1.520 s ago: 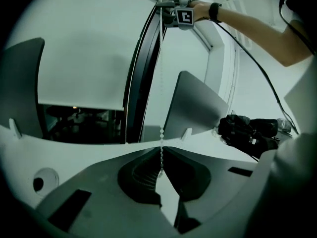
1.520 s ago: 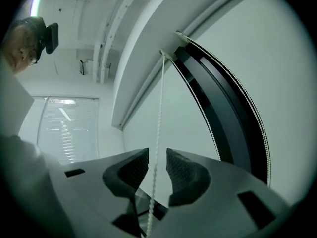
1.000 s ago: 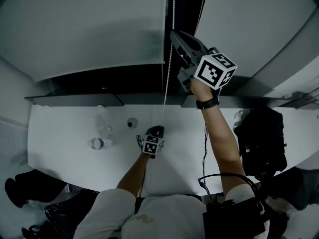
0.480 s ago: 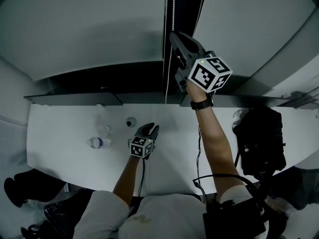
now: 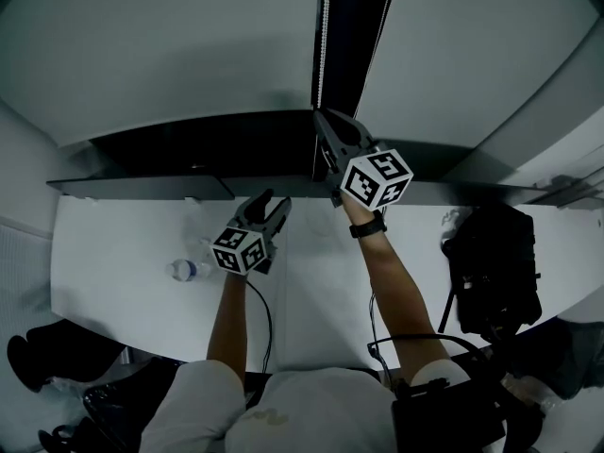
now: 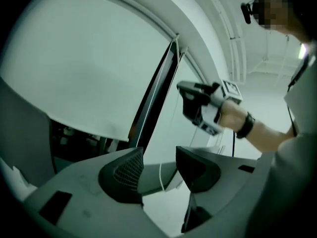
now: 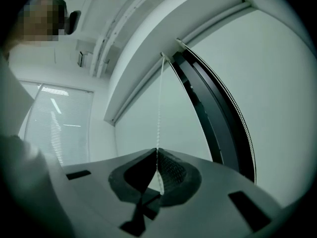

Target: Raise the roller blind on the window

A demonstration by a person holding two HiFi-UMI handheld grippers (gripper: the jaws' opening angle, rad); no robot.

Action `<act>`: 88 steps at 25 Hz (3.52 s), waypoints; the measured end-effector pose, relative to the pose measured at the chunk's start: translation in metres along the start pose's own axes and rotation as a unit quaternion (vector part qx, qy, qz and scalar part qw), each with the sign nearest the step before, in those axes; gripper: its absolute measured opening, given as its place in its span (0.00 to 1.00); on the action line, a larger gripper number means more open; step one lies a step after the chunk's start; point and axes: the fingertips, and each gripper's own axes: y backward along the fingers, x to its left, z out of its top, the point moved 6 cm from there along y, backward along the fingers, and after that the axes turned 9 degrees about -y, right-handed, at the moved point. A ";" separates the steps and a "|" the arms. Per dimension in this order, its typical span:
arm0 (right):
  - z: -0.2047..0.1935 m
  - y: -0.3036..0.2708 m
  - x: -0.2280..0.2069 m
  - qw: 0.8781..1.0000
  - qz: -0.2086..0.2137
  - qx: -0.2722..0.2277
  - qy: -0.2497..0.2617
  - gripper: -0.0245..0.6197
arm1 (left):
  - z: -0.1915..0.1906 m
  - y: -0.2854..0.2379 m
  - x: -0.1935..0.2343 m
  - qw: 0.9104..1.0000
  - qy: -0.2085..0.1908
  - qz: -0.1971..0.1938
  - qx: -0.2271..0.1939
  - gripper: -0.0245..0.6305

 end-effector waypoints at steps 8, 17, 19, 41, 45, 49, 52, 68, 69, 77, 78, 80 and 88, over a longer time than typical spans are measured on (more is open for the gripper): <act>-0.064 0.024 0.000 0.999 -0.016 0.038 -0.029 0.05 | 0.098 -0.017 0.008 0.997 -0.028 -0.007 -0.066 0.32; -0.101 0.046 0.007 0.997 -0.027 0.069 0.007 0.05 | 0.148 -0.046 -0.013 0.996 -0.058 -0.041 -0.060 0.31; -0.102 0.046 0.009 0.997 -0.022 0.072 0.009 0.05 | 0.156 -0.055 -0.017 0.994 -0.060 -0.052 -0.070 0.31; -0.262 0.110 0.001 0.963 -0.057 0.261 -0.036 0.05 | 0.240 -0.107 -0.027 0.987 -0.124 -0.068 -0.082 0.31; -0.300 0.129 0.003 0.950 -0.062 0.300 -0.055 0.05 | 0.251 -0.105 -0.032 0.984 -0.135 -0.075 -0.085 0.30; -0.310 0.133 0.011 0.947 -0.060 0.308 -0.069 0.05 | 0.251 -0.102 -0.036 0.984 -0.142 -0.073 -0.084 0.07; -0.308 0.132 0.010 0.947 -0.061 0.306 -0.074 0.05 | 0.250 -0.096 -0.034 0.985 -0.119 -0.066 -0.107 0.06; -0.213 0.145 0.025 0.974 -0.038 0.217 -0.051 0.05 | 0.208 -0.082 -0.037 0.970 -0.184 0.045 -0.154 0.05; -0.204 0.146 0.025 0.976 -0.039 0.206 -0.056 0.05 | 0.197 -0.078 -0.033 0.971 -0.175 0.051 -0.157 0.05; -0.125 0.142 0.024 0.991 -0.036 0.121 -0.047 0.05 | 0.110 -0.068 -0.038 0.977 -0.171 0.060 -0.112 0.05; -0.118 0.141 0.024 0.992 -0.036 0.117 -0.044 0.05 | 0.098 -0.067 -0.040 0.977 -0.177 0.061 -0.104 0.05; -0.108 0.141 0.023 0.992 -0.039 0.113 -0.039 0.05 | 0.075 -0.065 -0.043 0.977 -0.182 0.064 -0.089 0.05; -0.086 0.147 0.019 0.992 -0.053 0.112 -0.029 0.05 | -0.018 -0.057 -0.048 0.989 -0.134 0.053 -0.018 0.05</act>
